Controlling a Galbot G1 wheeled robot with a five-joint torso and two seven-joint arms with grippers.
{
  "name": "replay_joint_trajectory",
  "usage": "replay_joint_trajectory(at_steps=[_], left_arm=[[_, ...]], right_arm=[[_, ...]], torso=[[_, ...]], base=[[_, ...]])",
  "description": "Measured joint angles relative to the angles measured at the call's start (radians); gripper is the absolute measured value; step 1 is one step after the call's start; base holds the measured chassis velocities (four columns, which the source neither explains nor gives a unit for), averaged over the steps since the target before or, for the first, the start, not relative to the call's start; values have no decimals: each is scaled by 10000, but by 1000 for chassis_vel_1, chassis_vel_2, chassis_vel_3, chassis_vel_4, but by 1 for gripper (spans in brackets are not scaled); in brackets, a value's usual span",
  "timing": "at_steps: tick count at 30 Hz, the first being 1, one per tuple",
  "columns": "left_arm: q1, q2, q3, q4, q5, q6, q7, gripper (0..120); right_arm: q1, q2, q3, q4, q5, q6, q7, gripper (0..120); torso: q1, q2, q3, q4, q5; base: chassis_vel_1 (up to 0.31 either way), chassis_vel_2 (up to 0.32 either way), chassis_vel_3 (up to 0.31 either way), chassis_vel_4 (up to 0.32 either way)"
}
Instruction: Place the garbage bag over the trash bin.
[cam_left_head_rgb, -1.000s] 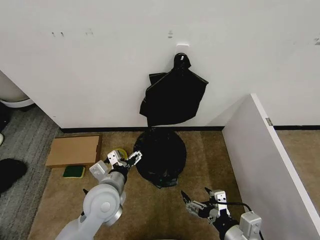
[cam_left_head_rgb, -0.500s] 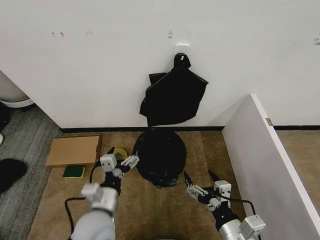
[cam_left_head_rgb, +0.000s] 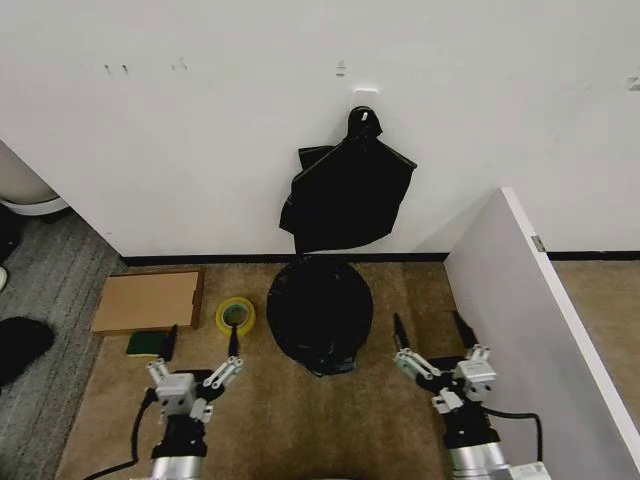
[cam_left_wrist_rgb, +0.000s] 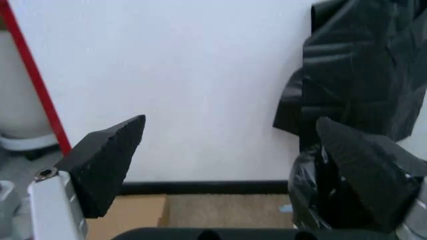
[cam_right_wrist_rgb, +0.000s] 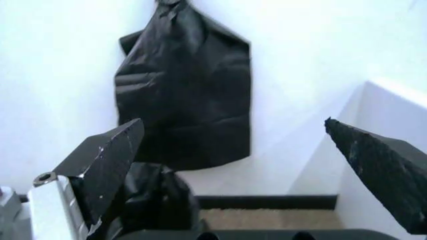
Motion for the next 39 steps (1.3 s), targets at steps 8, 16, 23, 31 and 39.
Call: replay_joint_trajectory(at_steps=[8, 16, 23, 31, 39], left_arm=[[621, -655, -344, -103, 848, -885, 4, 100], [685, -997, -268, -296, 1252, -983, 10, 100], [578, -930, -206, -263, 1307, -892, -23, 100], [798, -435, -598, 84, 647, -858, -32, 100], [578, -320, -352, 97, 407, -482, -25, 100]], right_arm=[[-186, 485, 536, -14, -459, 748, -241, 100], [-374, 903, 632, 38, -735, 1208, -400, 100], [-423, 1014, 628, 103, -1015, 905, -315, 100], [-443, 1142, 385, 136, -1212, 834, -848, 100], [-409, 1069, 482, 37, -1113, 1077, -1097, 100]], torso=[[0, 0, 0, 0, 0], [0, 0, 0, 0, 1], [0, 0, 1, 0, 1], [0, 0, 1, 0, -1], [2, 0, 1, 0, 0]], base=[[0, 0, 0, 0], [0, 0, 0, 0], [0, 0, 0, 0], [0, 0, 0, 0], [0, 0, 0, 0]])
